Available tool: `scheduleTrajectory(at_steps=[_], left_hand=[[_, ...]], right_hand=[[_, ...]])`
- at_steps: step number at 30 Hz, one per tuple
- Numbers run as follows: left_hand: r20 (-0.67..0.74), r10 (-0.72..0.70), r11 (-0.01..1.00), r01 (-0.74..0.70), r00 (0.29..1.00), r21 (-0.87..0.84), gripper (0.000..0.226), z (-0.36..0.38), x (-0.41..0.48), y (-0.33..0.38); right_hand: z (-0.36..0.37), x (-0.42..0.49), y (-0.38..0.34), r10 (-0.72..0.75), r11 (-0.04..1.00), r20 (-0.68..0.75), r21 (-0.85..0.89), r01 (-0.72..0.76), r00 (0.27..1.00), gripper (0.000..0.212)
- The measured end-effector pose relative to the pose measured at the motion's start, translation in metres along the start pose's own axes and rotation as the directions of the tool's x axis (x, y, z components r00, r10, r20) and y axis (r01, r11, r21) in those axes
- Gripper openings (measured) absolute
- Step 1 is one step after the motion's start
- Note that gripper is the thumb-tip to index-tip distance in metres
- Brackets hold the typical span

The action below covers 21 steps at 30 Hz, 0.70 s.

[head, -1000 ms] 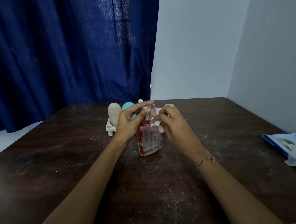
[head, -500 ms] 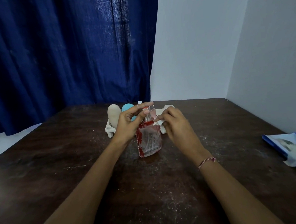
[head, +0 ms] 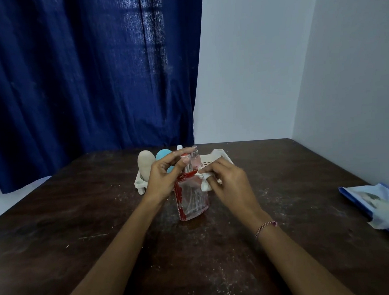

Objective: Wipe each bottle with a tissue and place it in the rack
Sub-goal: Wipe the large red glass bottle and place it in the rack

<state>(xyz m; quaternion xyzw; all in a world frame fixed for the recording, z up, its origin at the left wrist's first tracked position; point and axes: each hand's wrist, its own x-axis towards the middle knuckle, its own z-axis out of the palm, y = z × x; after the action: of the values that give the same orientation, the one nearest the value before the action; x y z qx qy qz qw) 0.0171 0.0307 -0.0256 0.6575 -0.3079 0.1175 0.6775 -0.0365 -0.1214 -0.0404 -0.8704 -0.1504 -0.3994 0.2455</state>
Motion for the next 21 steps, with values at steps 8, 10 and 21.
scheduleTrajectory(at_steps=[8, 10, 21], left_hand=[[-0.029, -0.033, 0.999, 0.033, 0.999, 0.0, 0.02, 0.0, 0.0, -0.002], [-0.026, -0.031, 1.0, 0.031, 0.999, -0.004, 0.02, 0.0, 0.0, -0.001], [0.013, -0.009, 0.999, 0.009, 1.0, -0.052, 0.022, 0.003, -0.001, 0.002]], right_hand=[[0.004, 0.0, 0.001, 0.093, 0.99, -0.029, 0.112, -0.089, 0.995, 0.015], [0.003, 0.0, 0.001, 0.1, 0.985, -0.006, 0.143, -0.098, 0.995, 0.014], [0.002, 0.001, 0.012, 0.134, 0.965, 0.025, 0.223, -0.136, 0.991, 0.01]])
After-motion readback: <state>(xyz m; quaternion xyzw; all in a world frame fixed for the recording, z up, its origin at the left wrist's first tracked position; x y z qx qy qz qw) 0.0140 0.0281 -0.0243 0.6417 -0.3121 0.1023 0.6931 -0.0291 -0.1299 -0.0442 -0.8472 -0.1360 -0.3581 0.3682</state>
